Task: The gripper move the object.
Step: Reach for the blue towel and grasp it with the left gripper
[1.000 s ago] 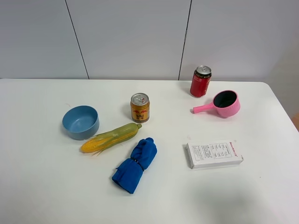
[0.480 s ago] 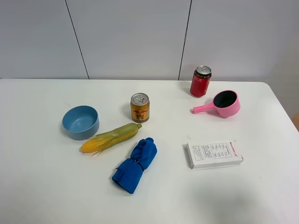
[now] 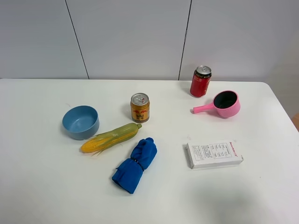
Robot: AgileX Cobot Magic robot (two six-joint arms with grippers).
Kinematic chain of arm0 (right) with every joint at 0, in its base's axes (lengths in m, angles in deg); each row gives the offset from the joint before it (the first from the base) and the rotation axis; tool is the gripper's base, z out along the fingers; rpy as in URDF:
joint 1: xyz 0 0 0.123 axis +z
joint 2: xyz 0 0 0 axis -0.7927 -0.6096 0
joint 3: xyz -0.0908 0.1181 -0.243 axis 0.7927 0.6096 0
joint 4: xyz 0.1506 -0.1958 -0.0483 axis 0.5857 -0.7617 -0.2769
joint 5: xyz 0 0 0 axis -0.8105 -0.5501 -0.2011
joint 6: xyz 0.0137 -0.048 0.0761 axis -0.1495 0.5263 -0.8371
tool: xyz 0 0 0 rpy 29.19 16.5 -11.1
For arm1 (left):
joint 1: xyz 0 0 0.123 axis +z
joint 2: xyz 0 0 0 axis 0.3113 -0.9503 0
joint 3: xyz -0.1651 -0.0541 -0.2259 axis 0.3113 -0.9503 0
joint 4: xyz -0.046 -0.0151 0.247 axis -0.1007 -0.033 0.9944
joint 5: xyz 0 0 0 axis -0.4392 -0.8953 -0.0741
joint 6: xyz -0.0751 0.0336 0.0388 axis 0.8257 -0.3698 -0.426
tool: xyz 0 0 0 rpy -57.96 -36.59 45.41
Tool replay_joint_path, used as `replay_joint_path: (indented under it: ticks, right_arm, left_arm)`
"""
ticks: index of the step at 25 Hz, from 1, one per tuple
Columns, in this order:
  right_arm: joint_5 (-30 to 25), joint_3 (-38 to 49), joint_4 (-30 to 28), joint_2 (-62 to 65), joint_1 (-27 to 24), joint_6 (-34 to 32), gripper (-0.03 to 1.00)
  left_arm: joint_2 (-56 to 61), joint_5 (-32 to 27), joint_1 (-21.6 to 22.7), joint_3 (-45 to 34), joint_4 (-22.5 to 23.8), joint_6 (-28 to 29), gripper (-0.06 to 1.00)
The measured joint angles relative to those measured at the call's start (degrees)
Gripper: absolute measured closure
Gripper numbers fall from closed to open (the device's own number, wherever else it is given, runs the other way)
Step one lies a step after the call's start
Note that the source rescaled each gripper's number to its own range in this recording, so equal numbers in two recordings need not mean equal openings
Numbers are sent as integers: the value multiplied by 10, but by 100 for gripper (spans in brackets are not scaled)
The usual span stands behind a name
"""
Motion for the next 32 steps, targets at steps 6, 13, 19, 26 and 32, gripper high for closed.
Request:
replay_joint_path:
  ticks: [6, 13, 19, 26, 32]
  right_arm:
    - [0, 0, 0, 0, 0, 0, -3]
    - [0, 0, 0, 0, 0, 0, -3]
    - [0, 0, 0, 0, 0, 0, -3]
    - [0, 0, 0, 0, 0, 0, -3]
    - [0, 0, 0, 0, 0, 0, -3]
  left_arm:
    - [0, 2, 0, 0, 0, 1, 6]
    - [-87, 5, -4, 57, -13, -6, 6]
    - [-247, 9, -33, 119, -23, -8, 6]
    - [-415, 46, -34, 179, -25, -7, 6]
    - [-504, 77, -34, 201, -25, -8, 6]
